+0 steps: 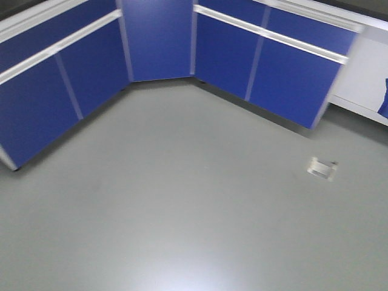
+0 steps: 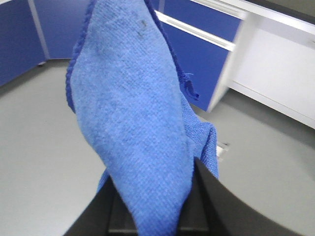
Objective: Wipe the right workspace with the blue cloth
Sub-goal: 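Drive the base away and turn toward the other black bench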
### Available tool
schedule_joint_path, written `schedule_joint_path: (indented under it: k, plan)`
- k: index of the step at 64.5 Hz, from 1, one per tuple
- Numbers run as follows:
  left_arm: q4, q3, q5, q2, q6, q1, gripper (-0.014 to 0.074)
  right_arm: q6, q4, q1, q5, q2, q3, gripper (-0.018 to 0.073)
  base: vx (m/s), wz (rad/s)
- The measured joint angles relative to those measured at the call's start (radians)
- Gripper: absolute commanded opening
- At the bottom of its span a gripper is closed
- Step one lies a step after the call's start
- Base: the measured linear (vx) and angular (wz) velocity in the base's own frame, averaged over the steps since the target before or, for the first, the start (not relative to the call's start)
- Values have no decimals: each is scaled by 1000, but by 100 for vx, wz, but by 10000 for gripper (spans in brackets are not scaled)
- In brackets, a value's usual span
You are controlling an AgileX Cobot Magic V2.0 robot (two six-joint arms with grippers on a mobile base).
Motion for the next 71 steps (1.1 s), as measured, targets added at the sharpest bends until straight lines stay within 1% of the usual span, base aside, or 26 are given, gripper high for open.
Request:
schedule_joint_path:
  k: [45, 71]
  plan:
    - [0, 0, 0, 0, 0, 0, 523, 0, 0, 0, 0, 0, 0, 3, 3, -71]
    - [0, 0, 0, 0, 0, 0, 523, 0, 0, 0, 1, 0, 0, 3, 13, -54]
